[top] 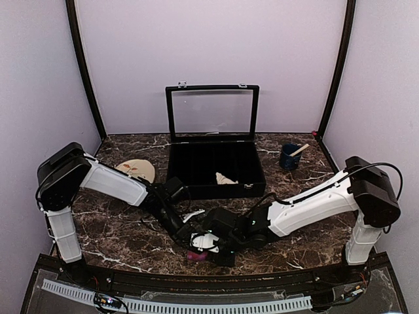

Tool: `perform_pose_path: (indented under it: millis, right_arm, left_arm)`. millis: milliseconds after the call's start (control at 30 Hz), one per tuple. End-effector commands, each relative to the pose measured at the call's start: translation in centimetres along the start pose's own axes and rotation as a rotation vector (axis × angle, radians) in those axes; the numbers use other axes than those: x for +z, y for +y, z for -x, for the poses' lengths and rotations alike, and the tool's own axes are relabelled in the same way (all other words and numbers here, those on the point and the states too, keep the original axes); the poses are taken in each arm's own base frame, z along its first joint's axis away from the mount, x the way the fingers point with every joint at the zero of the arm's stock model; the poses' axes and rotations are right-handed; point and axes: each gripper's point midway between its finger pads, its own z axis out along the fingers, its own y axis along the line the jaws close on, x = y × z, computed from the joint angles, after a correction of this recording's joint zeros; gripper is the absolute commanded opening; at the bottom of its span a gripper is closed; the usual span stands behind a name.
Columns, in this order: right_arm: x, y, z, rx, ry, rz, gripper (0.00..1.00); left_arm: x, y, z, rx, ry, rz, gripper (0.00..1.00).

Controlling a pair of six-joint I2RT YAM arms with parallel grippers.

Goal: Roll the socks
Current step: Pick up the sock from the center of the board, then place the sock in the storage box.

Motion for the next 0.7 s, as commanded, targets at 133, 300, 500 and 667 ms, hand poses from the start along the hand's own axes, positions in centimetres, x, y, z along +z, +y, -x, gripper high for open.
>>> perform_pose_path:
  millis: [133,300,500,667]
  right_arm:
    - [0.7,-1.0,-4.0,0.16,0.11,0.0,0.0]
    - [-0.2,-1.7,-3.8,0.199,0.096,-0.013,0.0]
    - [-1.6,-2.7,-3.4,0.236,0.07,-0.036,0.0]
    - [-2.7,-3.4,-3.2,0.263,0.05,-0.063,0.0]
  left_arm:
    - [-2.1,3.7,-0.7,-0.052,-0.099,0.26,0.39]
    - [-3.6,4.2,-0.6,-0.068,-0.173,0.338,0.41]
    - [-6.0,4.3,0.7,-0.076,-0.28,0.433,0.43]
    - [-8.4,4.4,2.0,-0.096,-0.382,0.527,0.44]
